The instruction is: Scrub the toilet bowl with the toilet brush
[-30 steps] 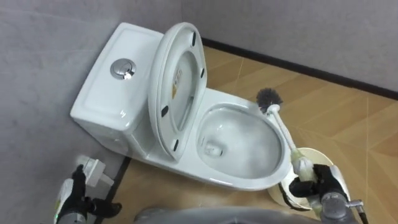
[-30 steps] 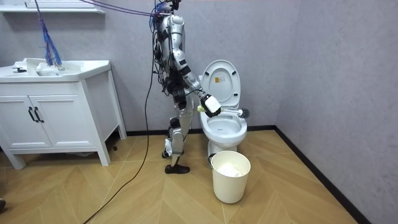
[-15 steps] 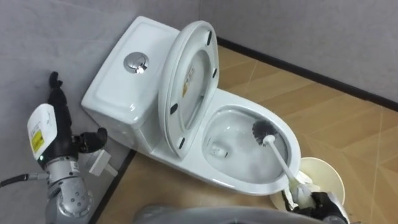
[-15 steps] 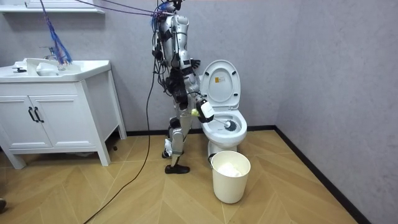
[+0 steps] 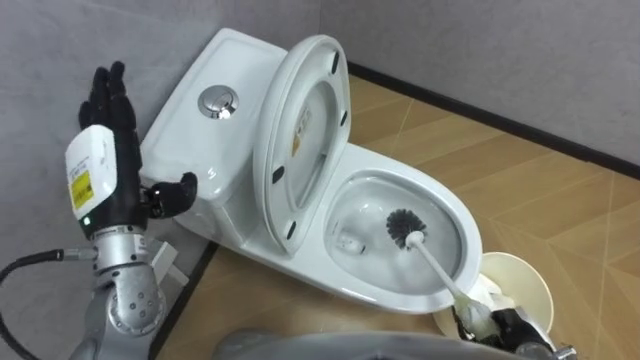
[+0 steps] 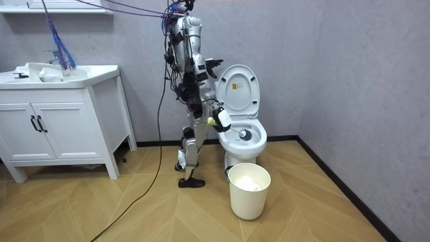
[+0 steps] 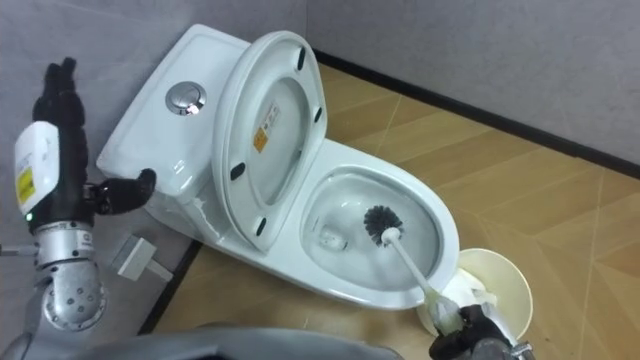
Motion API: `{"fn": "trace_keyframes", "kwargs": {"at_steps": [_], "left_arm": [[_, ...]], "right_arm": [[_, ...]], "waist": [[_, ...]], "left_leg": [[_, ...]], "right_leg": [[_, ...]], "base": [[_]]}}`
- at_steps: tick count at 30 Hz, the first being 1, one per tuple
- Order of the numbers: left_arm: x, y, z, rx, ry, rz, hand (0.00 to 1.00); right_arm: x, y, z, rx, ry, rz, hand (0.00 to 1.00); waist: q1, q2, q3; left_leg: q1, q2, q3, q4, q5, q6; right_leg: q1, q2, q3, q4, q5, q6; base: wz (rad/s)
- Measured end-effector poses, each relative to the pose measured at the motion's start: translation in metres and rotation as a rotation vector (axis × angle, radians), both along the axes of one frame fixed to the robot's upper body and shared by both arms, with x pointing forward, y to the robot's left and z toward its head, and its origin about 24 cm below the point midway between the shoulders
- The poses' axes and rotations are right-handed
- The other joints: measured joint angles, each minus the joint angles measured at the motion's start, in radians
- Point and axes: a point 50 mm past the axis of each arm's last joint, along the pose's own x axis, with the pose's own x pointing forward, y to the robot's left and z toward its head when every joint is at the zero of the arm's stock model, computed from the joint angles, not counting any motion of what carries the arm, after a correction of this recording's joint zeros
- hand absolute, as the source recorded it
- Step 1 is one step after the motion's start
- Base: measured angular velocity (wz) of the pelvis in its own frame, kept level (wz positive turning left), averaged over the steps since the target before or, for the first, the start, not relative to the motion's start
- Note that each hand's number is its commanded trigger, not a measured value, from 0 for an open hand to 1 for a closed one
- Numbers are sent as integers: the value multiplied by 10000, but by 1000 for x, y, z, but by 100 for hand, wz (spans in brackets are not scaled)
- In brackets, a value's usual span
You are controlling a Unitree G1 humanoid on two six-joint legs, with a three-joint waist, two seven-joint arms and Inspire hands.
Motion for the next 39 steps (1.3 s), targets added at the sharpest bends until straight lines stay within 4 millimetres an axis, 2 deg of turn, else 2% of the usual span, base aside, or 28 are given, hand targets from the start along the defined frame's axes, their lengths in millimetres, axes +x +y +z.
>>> {"fn": "trace_keyframes", "kwargs": {"at_steps": [5,8,14,18,23,29,31,33,36,39], "left_arm": [[-8,-14,-31,-429,1833,-795,0],[-13,-17,-43,-721,2636,-1081,0],[-16,-19,-51,-941,3383,-1524,0],[-16,-18,-51,-812,3520,-1679,0],[-22,-15,-64,-146,4037,-1849,0],[-24,-10,-72,424,4106,-1640,0],[-25,-9,-74,738,4172,-1587,0],[-24,-8,-76,965,4160,-1607,0],[-16,-9,-76,1359,4102,-1769,0],[-6,-10,-74,1494,3863,-1850,0]], "right_arm": [[-3,1,-1,-62,434,476,100],[1,0,-1,-189,501,639,100],[18,2,2,-318,155,1312,100],[23,2,4,-431,-29,1599,100],[23,2,5,-629,-250,1922,100],[18,3,6,-678,-192,1962,100],[16,2,7,-755,-251,1977,100],[17,2,8,-884,-282,2181,100],[23,3,9,-1081,-316,2603,100],[37,6,12,-1351,-653,3106,100]], "waist": [[45,-78,-15],[110,-71,-21],[51,61,-18],[54,127,-7],[86,180,-1],[75,230,-44],[79,308,-128],[65,367,-157],[117,406,-156],[145,447,-135]], "left_leg": [[-119,6,31,-11,2,6],[-202,27,85,17,7,-1],[-321,36,304,24,21,12],[-310,36,326,14,26,18],[-263,29,352,-25,33,15],[-238,58,480,-217,70,-46],[-341,73,515,-231,108,-75],[-408,75,538,-199,157,-80],[-658,84,570,-102,225,-80],[-1172,77,579,48,321,-72]], "right_leg": [[-97,1,19,47,5,-9],[-241,14,89,99,18,-29],[-488,13,305,194,19,-30],[-490,2,319,187,18,-30],[-461,15,359,185,19,-30],[-523,105,496,192,58,-97],[-669,116,522,212,84,-139],[-792,112,552,247,97,-158],[-1063,86,551,383,113,-185],[-1618,22,517,681,131,-216]], "base": [[-3],[-6],[-8],[0],[-1],[-8],[-8],[-5],[0],[1]]}}
